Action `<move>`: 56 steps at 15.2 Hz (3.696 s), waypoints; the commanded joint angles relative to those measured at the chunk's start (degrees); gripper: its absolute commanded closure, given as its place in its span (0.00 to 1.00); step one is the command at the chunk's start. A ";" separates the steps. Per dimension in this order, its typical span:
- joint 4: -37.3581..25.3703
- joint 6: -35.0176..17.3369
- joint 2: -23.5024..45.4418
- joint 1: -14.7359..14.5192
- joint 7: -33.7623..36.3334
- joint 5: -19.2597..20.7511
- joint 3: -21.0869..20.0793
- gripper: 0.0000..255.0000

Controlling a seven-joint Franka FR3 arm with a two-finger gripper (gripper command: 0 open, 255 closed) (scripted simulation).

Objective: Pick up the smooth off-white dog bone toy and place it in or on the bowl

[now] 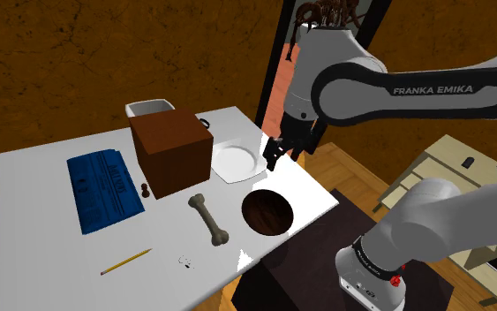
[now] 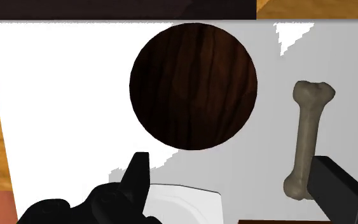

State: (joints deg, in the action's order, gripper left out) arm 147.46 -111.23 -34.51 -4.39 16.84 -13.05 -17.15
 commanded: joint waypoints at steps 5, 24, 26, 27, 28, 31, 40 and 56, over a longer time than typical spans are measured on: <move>0.14 -12.44 10.41 -0.45 5.72 -0.09 -6.96 0.00; -14.60 -36.68 53.19 -4.52 41.53 35.94 -12.12 0.00; -14.81 -37.78 54.70 -5.21 42.62 37.51 -11.09 0.00; -14.93 -38.32 55.46 -5.59 43.16 38.27 -10.55 0.00; -15.07 -38.85 56.21 -5.96 43.69 39.04 -10.02 0.00; -15.16 -39.16 56.65 -6.19 43.99 39.46 -9.69 0.00; -15.16 -39.15 56.64 -6.19 43.98 39.45 -9.69 1.00; -14.44 -34.15 49.91 -2.92 38.79 32.41 -14.14 1.00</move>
State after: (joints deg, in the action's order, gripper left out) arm 133.14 -146.02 16.03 -7.54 56.13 20.13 -30.84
